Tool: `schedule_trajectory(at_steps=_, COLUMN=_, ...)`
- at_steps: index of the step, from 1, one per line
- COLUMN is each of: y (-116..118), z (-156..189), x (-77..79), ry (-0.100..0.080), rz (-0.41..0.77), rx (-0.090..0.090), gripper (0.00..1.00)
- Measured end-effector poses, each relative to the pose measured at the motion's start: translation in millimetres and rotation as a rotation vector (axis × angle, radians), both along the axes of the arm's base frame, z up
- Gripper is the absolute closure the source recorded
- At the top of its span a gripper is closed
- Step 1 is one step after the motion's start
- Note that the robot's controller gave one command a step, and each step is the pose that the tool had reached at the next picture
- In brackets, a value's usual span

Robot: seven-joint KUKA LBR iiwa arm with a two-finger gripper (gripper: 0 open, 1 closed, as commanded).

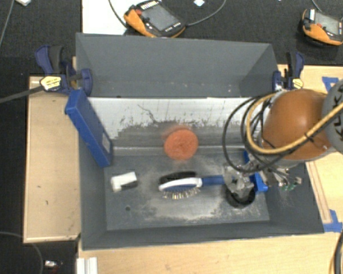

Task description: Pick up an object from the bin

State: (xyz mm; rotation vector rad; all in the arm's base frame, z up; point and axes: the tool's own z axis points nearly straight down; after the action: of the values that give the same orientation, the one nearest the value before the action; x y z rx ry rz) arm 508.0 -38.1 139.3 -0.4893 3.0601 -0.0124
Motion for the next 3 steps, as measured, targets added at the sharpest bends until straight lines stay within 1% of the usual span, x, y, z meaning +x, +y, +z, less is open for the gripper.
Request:
schedule_trajectory(at_steps=1, y=-13, z=-65, x=-20.4, ry=0.02, rz=0.053, rx=-0.007, gripper=1.0)
schedule_trajectory(at_steps=2, y=-10, z=-62, x=-20.6, ry=0.01, rz=0.064, rx=-0.008, gripper=1.0)
schedule_trajectory(at_steps=3, y=0, z=-69, x=5.4, ry=0.01, rz=0.164, rx=-0.011, gripper=1.0)
